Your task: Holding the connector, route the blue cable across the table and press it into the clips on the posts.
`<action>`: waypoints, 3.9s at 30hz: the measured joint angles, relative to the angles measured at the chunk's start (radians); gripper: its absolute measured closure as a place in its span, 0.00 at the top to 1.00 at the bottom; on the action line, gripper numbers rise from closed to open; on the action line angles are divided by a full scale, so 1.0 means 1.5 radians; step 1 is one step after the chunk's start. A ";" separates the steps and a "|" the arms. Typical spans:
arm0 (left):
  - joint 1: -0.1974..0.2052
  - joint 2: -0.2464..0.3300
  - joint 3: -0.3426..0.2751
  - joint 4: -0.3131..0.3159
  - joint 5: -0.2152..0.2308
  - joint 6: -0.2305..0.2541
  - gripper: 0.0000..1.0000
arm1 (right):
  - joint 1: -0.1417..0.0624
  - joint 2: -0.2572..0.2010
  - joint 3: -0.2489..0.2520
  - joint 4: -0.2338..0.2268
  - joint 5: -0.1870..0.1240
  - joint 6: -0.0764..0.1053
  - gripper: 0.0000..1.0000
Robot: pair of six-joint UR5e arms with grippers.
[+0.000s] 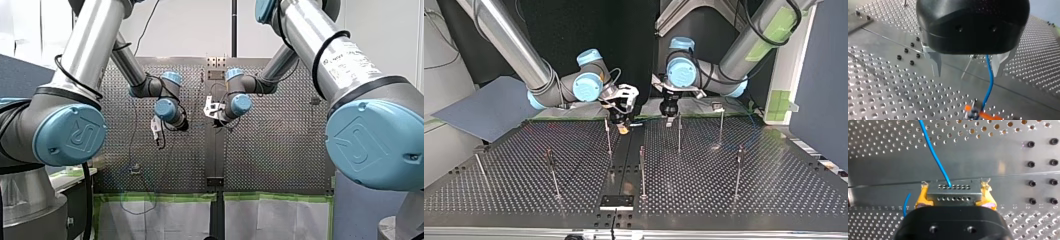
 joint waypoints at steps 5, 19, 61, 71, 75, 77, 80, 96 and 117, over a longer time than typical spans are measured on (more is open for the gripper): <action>-0.001 -0.027 0.029 0.004 -0.006 -0.010 1.00 | 0.000 0.000 0.000 0.000 0.000 0.000 0.00; -0.003 -0.034 0.040 -0.004 -0.019 -0.011 0.93 | 0.000 0.000 0.000 -0.001 0.000 0.000 0.00; -0.010 0.068 0.046 -0.050 -0.041 -0.022 0.00 | -0.011 -0.088 -0.012 0.059 -0.001 0.017 0.00; -0.012 0.128 0.053 -0.079 -0.037 -0.022 0.00 | -0.026 -0.149 -0.012 0.106 -0.001 0.026 0.00; -0.013 0.152 0.060 -0.098 -0.035 -0.014 0.00 | -0.025 -0.173 -0.012 0.113 -0.001 0.027 0.00; -0.016 0.165 0.062 -0.104 -0.034 -0.007 0.00 | -0.023 -0.186 -0.012 0.115 -0.002 0.026 0.00; -0.020 0.184 0.065 -0.108 -0.031 -0.003 0.00 | -0.021 -0.205 -0.012 0.118 -0.008 0.026 0.00; -0.037 0.199 0.091 -0.107 0.002 -0.012 0.00 | -0.031 -0.250 -0.014 0.124 -0.032 0.033 0.00; -0.015 0.128 0.162 -0.089 0.006 -0.022 0.00 | -0.062 -0.208 -0.020 0.119 -0.062 0.035 0.00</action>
